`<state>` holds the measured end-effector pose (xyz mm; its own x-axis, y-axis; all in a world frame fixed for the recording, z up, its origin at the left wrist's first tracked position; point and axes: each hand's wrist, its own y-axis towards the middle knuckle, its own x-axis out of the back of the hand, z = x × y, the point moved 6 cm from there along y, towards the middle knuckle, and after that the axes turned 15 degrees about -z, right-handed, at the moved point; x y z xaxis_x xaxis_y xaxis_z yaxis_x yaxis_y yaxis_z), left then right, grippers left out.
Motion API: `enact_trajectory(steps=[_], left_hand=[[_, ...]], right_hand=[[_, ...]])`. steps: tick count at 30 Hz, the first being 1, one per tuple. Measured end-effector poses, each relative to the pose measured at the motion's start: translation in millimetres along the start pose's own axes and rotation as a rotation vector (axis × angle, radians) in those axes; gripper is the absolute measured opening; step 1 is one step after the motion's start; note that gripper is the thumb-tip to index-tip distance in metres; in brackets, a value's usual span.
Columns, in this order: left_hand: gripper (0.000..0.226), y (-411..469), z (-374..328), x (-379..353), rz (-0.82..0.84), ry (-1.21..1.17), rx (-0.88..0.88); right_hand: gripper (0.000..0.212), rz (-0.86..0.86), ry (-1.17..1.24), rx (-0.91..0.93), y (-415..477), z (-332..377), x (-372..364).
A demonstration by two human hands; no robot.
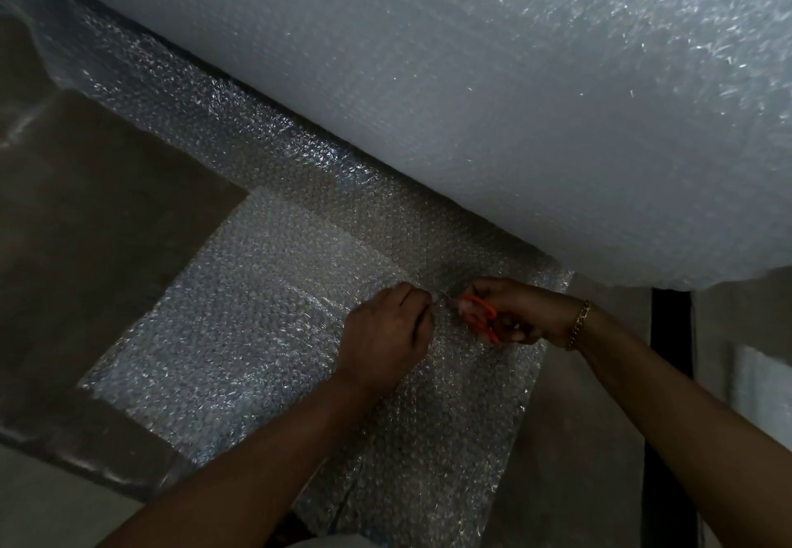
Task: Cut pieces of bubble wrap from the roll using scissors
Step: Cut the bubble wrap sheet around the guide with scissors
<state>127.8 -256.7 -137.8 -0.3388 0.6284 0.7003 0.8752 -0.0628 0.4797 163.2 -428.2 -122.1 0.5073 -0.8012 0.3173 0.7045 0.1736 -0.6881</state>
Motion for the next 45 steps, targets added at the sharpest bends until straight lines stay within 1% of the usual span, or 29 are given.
enact_trajectory(steps=[4, 8, 11, 14, 20, 24, 30, 33, 35, 39, 40, 43, 45], left_hand=[[0.010, -0.1, 0.2, 0.0, 0.004, -0.010, 0.000], [0.011, -0.5, 0.9, 0.2, 0.004, -0.032, 0.008], [0.012, -0.4, 0.7, 0.4, -0.007, -0.049, 0.010], [0.012, -0.4, 0.9, -0.1, -0.003, -0.044, 0.013], [0.010, -0.4, 1.4, -0.2, 0.003, -0.062, 0.023], [0.014, -0.6, 2.1, -1.0, 0.012, -0.056, 0.023], [0.017, 0.4, 1.0, 2.3, -0.002, -0.064, 0.026], [0.015, 0.7, 0.8, 3.0, -0.001, -0.080, 0.030], [0.014, 0.5, 0.9, 2.6, 0.004, -0.075, 0.031], [0.015, 0.6, 0.9, 3.1, -0.001, -0.073, 0.028], [0.016, 1.0, 0.4, 3.8, -0.004, -0.075, 0.028], [0.018, 1.4, -0.6, 4.6, -0.009, -0.078, 0.024], [0.018, 1.4, -0.9, 4.6, -0.010, -0.079, 0.021]], right_hand=[[0.042, -0.009, -0.013, 0.004, 2.8, 0.7, -1.3], [0.036, -0.024, 0.016, 0.026, 4.4, 3.9, 0.1], [0.036, -0.010, 0.036, 0.043, 5.5, 1.2, 0.8], [0.043, -0.001, 0.044, 0.052, 2.7, 1.2, 3.5], [0.049, 0.024, 0.012, 0.025, 1.2, 1.8, 8.5], [0.045, 0.005, -0.037, 0.004, 6.1, 6.0, 8.2], [0.049, 0.029, -0.050, 0.038, 10.5, 12.9, 2.5], [0.040, 0.026, -0.044, 0.029, 13.3, 10.6, 2.0], [0.038, 0.025, -0.024, 0.038, 14.7, 9.7, 2.2], [0.052, 0.035, 0.004, 0.061, 15.3, 9.0, 1.8], [0.052, 0.038, 0.002, 0.065, 15.2, 8.4, 2.0], [0.040, 0.055, 0.002, 0.070, 13.0, 7.6, 3.0], [0.037, 0.059, 0.008, 0.060, 10.9, 8.1, 4.8]])
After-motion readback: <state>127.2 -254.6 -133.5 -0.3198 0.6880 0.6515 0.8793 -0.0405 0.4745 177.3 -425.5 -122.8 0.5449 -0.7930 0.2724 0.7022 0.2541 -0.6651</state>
